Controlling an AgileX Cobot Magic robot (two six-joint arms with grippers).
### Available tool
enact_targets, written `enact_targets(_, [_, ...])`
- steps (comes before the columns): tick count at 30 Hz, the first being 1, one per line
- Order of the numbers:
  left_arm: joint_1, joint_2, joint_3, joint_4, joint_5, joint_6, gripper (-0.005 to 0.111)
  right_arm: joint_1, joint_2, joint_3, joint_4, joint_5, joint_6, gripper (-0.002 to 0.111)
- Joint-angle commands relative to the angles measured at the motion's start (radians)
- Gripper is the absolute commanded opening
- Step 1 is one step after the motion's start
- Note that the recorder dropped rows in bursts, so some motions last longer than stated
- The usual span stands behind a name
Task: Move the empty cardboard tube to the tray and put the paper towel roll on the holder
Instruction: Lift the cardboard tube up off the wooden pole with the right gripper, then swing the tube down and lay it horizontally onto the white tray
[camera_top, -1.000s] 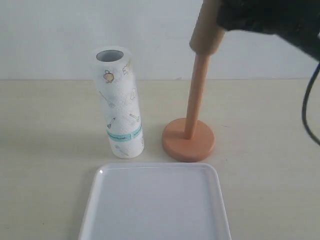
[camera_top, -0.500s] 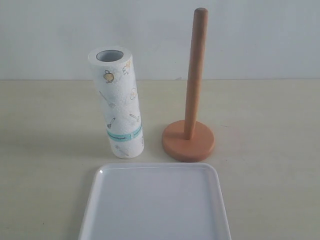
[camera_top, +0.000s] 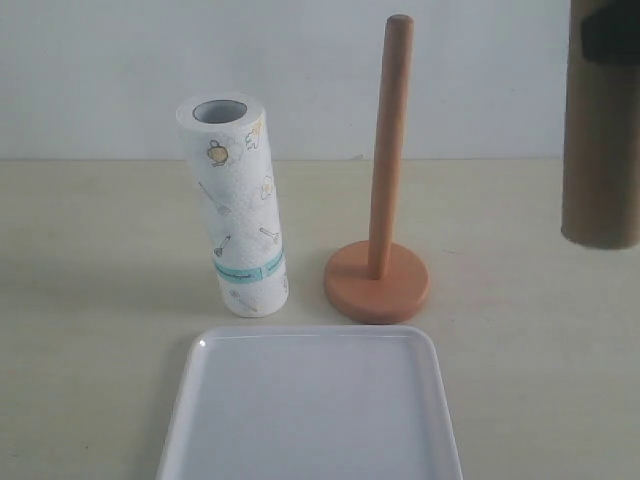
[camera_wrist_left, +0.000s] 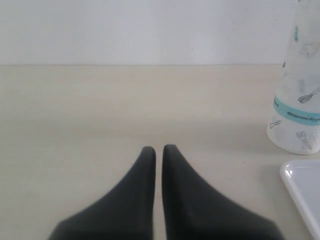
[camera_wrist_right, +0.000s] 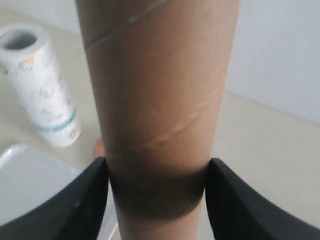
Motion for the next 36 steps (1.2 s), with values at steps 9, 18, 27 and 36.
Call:
enact_targets(9, [0.003,-0.002,0.004,0.001,0.0,0.002,0.004,0.103,0.245,-0.044,0.288,0.327,-0.334,0.001])
enact_targets(18, [0.003,-0.002,0.004,0.001,0.0,0.002,0.004,0.268,0.389,-0.044,0.245,0.306,-0.347,0.001])
enact_targets(27, [0.003,-0.002,0.004,0.001,0.0,0.002,0.004,0.281,0.528,-0.044,0.171,0.311,-0.351,0.001])
enact_targets(36, [0.003,-0.002,0.004,0.001,0.0,0.002,0.004,0.281,0.602,-0.046,0.15,0.261,-0.418,0.001])
